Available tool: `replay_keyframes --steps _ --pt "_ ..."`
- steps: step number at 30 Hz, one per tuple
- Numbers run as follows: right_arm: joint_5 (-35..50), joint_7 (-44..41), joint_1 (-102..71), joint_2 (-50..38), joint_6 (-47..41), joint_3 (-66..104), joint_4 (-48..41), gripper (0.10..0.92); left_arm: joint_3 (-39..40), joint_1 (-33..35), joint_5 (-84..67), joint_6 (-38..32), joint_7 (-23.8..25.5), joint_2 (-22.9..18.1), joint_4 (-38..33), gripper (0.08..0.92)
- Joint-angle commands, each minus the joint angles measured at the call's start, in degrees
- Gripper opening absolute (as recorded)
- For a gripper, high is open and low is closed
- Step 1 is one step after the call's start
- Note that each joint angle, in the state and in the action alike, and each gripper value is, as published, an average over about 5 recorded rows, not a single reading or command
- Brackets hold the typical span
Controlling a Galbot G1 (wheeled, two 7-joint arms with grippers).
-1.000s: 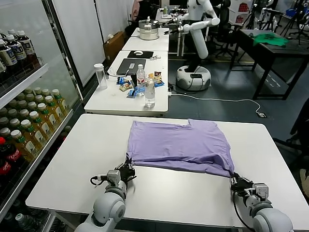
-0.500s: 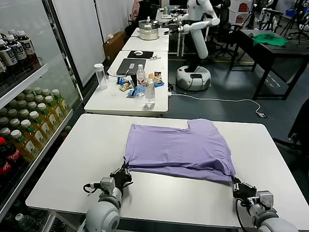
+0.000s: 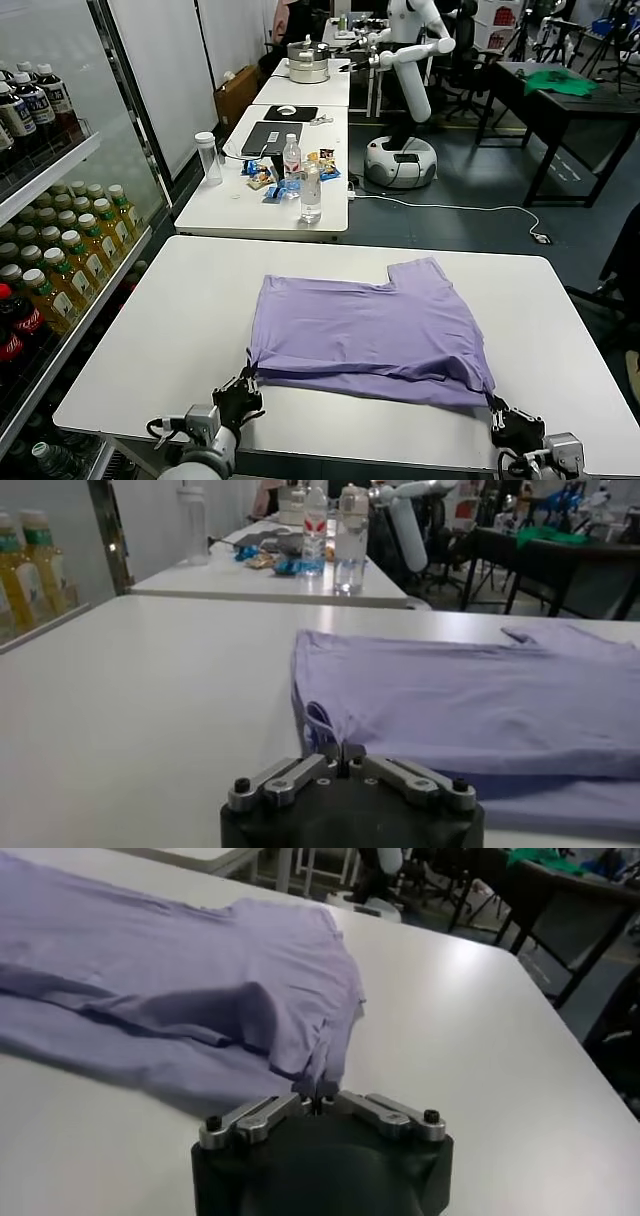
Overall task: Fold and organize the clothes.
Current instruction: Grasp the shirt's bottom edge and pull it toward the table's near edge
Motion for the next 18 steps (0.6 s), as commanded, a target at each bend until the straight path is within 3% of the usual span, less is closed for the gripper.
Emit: replay_keyframes --steps 1,9,18 --pt "-3.1 -0.2 -4.3 0.0 -0.2 0.9 3.1 0.167 -0.8 5.4 0.6 1.3 0.1 1.8 -5.5 0.117" --pt "0.5 1.5 3.5 -3.0 0.5 1.2 3.7 0.389 -1.4 -0.5 0.5 1.3 0.5 2.6 -5.2 0.317" --pt "10.4 5.0 25.0 -9.8 -3.1 -5.7 -7.6 0.649 2.3 -16.8 -4.4 1.1 0.4 3.5 6.8 0.576"
